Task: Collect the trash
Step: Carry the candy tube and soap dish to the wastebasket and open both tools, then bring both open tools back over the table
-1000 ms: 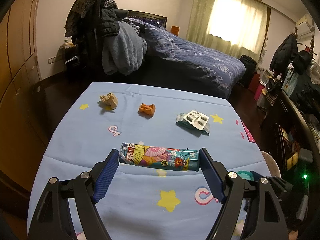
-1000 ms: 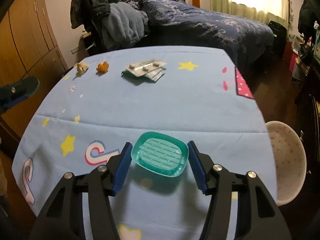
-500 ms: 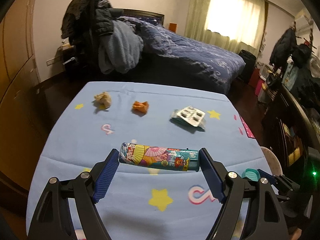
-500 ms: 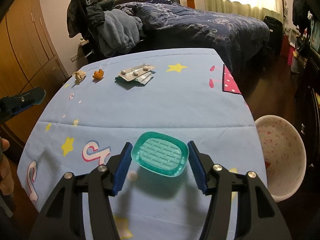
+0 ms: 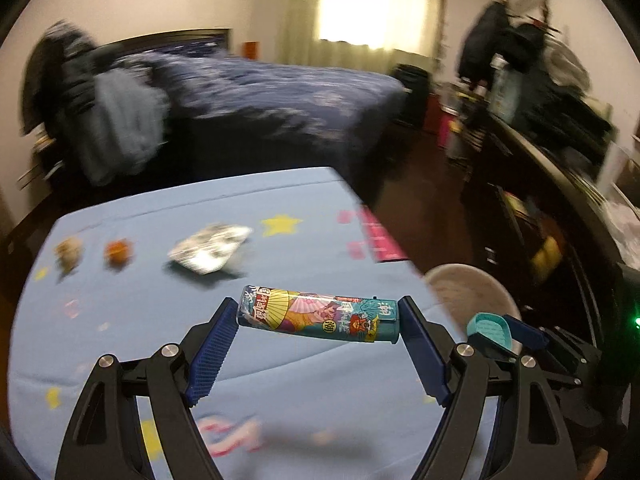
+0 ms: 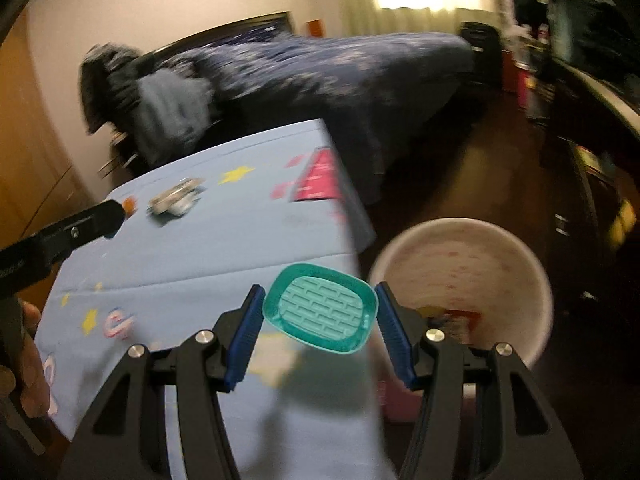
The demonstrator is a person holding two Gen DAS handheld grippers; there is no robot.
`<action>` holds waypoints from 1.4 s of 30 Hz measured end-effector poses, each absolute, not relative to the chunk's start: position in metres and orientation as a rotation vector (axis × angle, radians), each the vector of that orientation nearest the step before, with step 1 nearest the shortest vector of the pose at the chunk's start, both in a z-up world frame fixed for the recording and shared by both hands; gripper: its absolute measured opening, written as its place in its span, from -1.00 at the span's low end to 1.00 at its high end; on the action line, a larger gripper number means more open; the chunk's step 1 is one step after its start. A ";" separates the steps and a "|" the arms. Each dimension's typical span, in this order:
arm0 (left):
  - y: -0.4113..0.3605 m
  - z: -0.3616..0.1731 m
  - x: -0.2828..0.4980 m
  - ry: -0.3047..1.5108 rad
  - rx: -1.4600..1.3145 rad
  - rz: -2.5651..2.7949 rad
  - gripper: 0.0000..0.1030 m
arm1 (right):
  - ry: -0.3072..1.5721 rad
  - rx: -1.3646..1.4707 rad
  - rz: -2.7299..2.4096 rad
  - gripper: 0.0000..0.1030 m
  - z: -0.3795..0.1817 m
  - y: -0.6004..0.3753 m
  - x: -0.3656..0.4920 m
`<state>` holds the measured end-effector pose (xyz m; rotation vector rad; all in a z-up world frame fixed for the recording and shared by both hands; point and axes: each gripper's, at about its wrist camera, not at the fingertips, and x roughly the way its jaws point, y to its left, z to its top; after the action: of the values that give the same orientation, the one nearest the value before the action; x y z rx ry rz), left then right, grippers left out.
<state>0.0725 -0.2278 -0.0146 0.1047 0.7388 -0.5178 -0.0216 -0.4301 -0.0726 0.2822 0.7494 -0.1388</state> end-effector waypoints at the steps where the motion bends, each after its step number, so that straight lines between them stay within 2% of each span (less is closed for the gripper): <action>1: -0.241 -0.015 0.073 0.737 0.113 -0.544 0.56 | 0.746 0.294 -0.164 0.10 -0.074 -0.442 -0.025; 13: -0.371 -0.029 0.085 0.805 0.162 -0.766 0.56 | 0.706 0.353 -0.387 0.10 -0.092 -0.527 -0.043; 20: -0.413 -0.044 0.089 0.840 0.184 -0.807 0.56 | 0.717 0.366 -0.414 0.10 -0.108 -0.545 -0.039; 31: -0.437 -0.060 0.103 0.895 0.188 -0.819 0.57 | 0.739 0.404 -0.418 0.13 -0.129 -0.563 -0.031; 34: -0.439 -0.060 0.104 0.894 0.180 -0.828 0.62 | 0.740 0.412 -0.412 0.17 -0.130 -0.564 -0.031; 37: -0.440 -0.058 0.105 0.889 0.174 -0.836 0.78 | 0.740 0.403 -0.417 0.26 -0.130 -0.563 -0.031; 42: -0.430 -0.051 0.105 0.875 0.157 -0.830 0.78 | 0.732 0.407 -0.410 0.27 -0.123 -0.559 -0.036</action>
<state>0.1050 -0.4304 -0.0506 0.1571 0.8747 -0.8305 -0.0359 -0.5586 -0.1235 0.4068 0.7321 -0.4095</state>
